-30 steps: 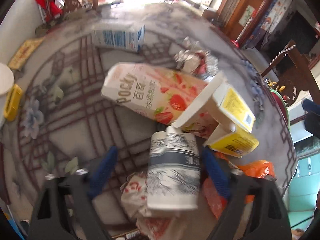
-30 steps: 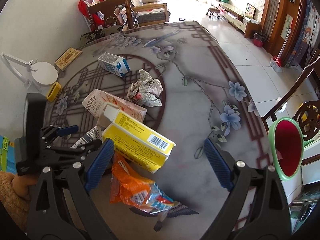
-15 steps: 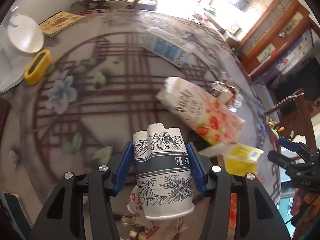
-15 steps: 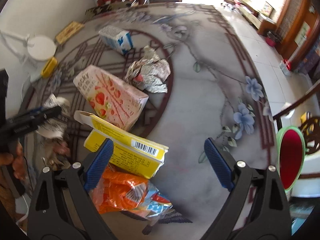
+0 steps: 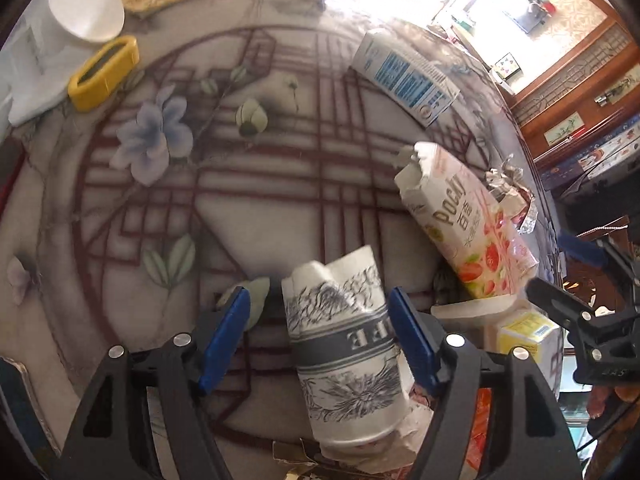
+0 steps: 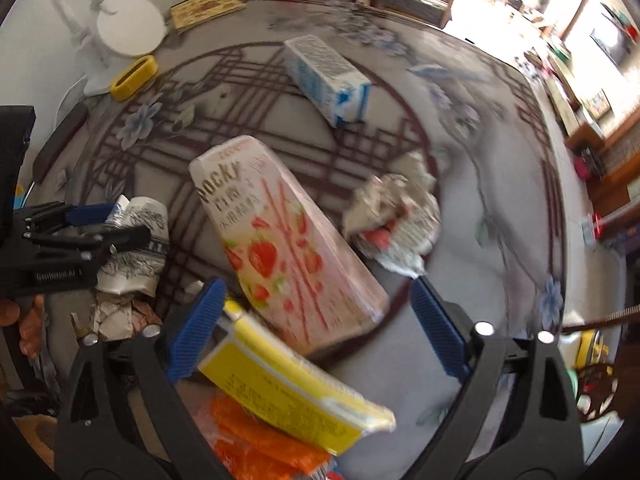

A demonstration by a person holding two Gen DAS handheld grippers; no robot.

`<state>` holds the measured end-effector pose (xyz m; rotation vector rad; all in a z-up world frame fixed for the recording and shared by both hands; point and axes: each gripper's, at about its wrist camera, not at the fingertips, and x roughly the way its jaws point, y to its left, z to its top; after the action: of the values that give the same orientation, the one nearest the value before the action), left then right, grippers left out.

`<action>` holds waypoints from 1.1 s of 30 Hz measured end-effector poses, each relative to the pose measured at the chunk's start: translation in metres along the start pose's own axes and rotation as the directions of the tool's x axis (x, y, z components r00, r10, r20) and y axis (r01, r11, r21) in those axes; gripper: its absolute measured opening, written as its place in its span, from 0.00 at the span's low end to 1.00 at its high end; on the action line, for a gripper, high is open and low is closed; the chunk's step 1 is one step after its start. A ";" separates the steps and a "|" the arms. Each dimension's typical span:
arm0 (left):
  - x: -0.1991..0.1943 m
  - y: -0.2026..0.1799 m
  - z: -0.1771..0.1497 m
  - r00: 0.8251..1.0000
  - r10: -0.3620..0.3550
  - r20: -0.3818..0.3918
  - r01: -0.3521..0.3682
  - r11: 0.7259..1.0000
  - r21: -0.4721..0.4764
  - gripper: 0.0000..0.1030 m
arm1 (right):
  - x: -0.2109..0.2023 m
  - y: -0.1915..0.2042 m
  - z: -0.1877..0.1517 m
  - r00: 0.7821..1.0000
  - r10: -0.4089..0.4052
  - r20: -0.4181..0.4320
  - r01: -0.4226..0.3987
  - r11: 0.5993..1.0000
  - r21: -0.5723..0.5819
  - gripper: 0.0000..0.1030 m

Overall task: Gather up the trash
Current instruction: 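Grasp the white paper cup with the left tool while the right grasps the Pocky box, then lift the paper cup and Pocky box and carry them to the red bucket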

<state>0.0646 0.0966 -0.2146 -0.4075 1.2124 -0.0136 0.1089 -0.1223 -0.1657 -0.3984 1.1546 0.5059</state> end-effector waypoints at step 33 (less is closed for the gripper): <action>-0.060 -0.041 0.008 0.981 0.000 0.192 -0.019 0.995 0.098 0.43 | -0.065 -0.011 -0.006 0.971 0.028 0.236 -0.070 0.983 0.171 0.74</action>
<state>0.0592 0.0741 -0.1453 -0.3083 1.0188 -0.0256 0.0903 -0.1461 -0.1068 -0.1502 0.9747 0.4742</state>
